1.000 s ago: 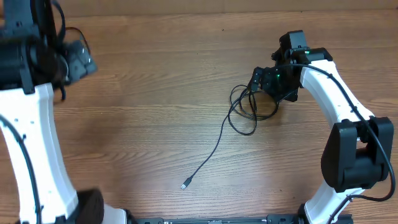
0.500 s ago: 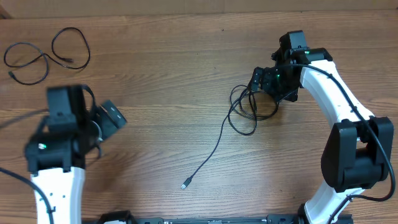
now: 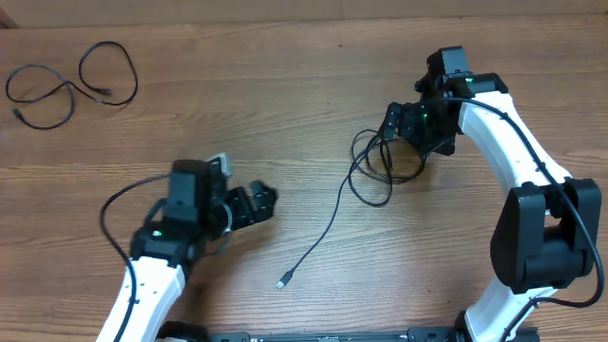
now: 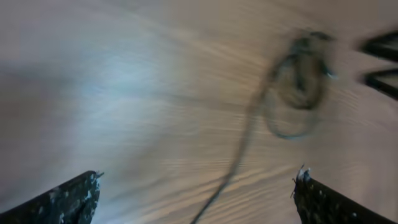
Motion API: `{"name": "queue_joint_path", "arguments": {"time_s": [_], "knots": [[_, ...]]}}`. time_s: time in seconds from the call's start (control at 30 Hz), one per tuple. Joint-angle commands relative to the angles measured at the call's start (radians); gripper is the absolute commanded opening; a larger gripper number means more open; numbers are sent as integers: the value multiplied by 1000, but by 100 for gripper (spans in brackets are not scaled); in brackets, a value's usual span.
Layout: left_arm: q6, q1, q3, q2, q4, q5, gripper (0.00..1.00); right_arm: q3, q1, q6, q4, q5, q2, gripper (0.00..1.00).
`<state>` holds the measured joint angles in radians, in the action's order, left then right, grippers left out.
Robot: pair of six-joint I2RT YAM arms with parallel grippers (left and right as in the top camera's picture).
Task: Untangle cables
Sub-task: 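Move the left gripper back toward the cable pile at center, then grasp the cable pile with the left gripper while the right gripper lifts away up-right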
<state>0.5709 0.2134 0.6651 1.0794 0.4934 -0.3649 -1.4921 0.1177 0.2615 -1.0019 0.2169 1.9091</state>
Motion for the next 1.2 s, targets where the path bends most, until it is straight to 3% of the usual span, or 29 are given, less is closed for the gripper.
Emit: {"name": "queue_joint_path", "arguments": {"time_s": [0.0,0.3,0.67,0.87,1.1,1.17], "knots": [[-39,105,-3,12,-138,-44,100,0,2,-5,5,-6,-29,100],[-58,233,-3,162,-504,-28,99,0,2,-5,5,-6,-29,100],[-59,233,-1,369,-700,11,100,0,2,-5,5,-6,-29,100],[-109,232,31,406,-691,66,95,0,2,0,74,-5,-29,100],[-209,233,203,476,-507,122,93,-19,-4,-4,88,75,-33,100],[-212,235,265,519,-478,121,93,-44,-21,9,48,87,-40,95]]}}
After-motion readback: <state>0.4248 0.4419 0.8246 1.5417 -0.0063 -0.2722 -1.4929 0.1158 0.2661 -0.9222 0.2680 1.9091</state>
